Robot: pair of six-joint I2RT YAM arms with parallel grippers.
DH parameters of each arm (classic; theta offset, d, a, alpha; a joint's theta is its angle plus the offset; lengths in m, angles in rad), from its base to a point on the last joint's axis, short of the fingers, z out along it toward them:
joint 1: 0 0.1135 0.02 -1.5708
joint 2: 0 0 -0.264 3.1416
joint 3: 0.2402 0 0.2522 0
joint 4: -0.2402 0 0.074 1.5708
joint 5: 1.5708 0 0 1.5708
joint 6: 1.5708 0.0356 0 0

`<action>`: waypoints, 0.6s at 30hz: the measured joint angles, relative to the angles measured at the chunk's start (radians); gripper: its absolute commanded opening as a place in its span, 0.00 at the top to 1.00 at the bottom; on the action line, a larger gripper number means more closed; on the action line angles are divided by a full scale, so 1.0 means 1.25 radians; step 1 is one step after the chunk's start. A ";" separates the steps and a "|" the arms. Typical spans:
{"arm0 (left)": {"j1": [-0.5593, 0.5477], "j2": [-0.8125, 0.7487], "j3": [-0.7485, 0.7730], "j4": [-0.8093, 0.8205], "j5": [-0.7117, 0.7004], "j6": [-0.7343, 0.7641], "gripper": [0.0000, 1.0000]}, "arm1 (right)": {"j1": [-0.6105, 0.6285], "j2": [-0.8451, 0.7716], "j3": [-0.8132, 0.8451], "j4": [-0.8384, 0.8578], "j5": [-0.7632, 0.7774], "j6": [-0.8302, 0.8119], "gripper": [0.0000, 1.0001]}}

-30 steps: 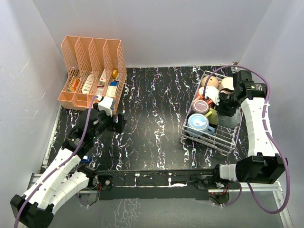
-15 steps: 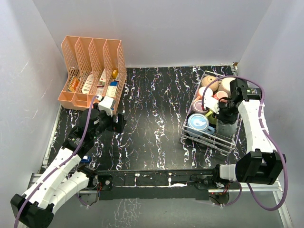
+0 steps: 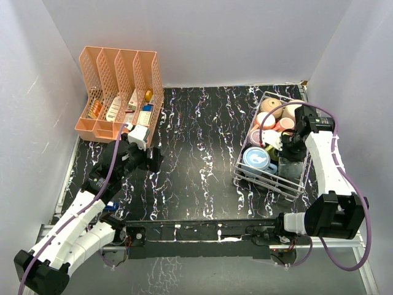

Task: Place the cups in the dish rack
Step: Place the cup on the dish rack.

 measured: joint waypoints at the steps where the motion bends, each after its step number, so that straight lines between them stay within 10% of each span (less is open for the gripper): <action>1: 0.000 0.000 0.000 0.000 0.000 0.000 0.03 | 0.000 0.000 -0.002 0.002 -0.002 0.002 0.85; 18: 0.000 0.000 -0.012 0.006 0.000 0.002 0.03 | -0.081 -0.013 -0.026 0.056 -0.114 0.034 0.56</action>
